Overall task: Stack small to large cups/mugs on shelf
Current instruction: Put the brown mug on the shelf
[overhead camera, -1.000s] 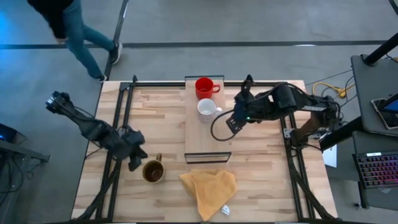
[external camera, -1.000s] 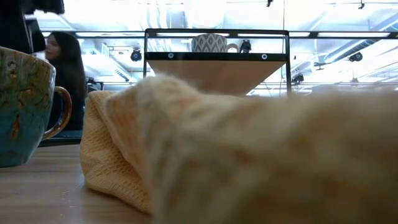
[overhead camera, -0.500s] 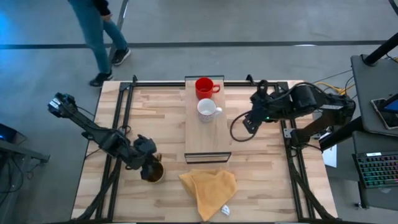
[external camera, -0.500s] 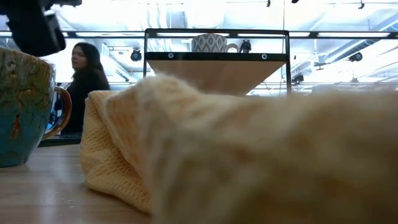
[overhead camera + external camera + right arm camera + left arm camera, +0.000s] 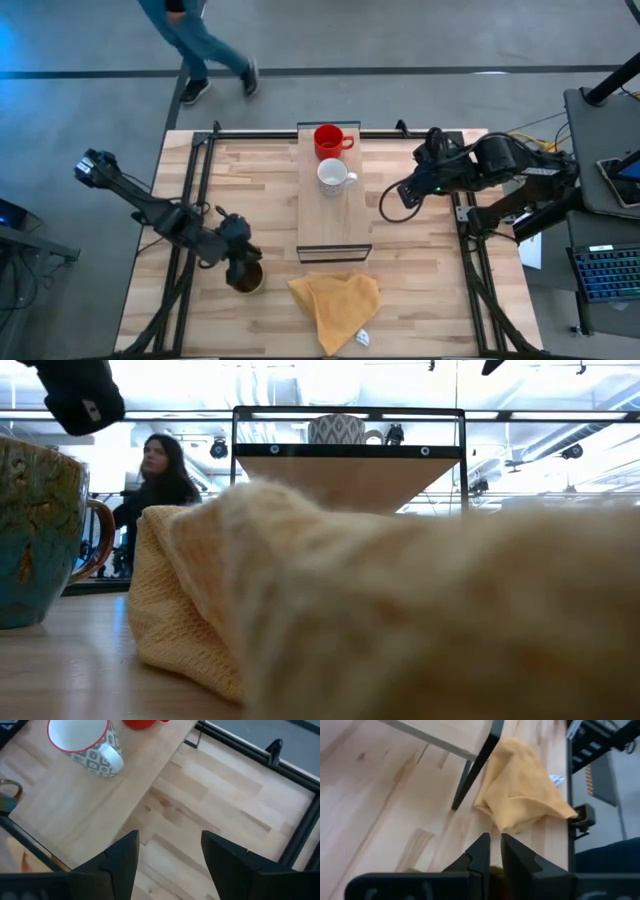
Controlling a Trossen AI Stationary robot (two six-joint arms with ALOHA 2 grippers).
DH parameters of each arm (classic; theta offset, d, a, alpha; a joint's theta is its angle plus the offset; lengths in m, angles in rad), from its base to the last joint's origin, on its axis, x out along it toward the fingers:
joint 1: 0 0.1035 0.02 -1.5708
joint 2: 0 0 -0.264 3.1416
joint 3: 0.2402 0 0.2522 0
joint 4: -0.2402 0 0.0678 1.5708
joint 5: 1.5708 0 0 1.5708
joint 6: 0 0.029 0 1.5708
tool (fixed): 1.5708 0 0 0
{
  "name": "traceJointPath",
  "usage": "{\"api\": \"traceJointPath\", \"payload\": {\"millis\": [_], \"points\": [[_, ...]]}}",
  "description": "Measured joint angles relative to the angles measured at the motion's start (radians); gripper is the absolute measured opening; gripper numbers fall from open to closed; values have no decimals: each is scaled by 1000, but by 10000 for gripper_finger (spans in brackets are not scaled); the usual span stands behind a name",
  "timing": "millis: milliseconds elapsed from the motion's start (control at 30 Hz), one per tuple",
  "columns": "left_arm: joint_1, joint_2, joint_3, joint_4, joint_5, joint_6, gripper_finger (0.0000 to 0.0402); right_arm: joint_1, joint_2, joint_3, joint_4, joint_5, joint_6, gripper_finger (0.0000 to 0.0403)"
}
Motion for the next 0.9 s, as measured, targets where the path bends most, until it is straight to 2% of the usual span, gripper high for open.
{"api": "traceJointPath", "payload": {"millis": [167, 333, 467, 567, 700, 900], "points": [[0, -82, -65, -40, -36, -63, 31, 0, 15, 0, 1, -24, 14, 208], [-1, -165, -188, 25, 37, -148, 31, 0, 15, 0, 1, -26, 42, 208], [-1, -218, -207, 72, 46, -110, 31, 0, 10, 1, 0, -26, 56, 208], [0, -240, -211, -44, 61, -104, 31, 0, 10, 1, 0, -26, 56, 208], [-1, -252, -212, -220, 140, -153, 31, 0, 10, 1, 0, -26, 55, 208], [-1, -204, -184, -229, 166, -255, 44, 0, 10, 1, 0, -26, 41, 208]]}}
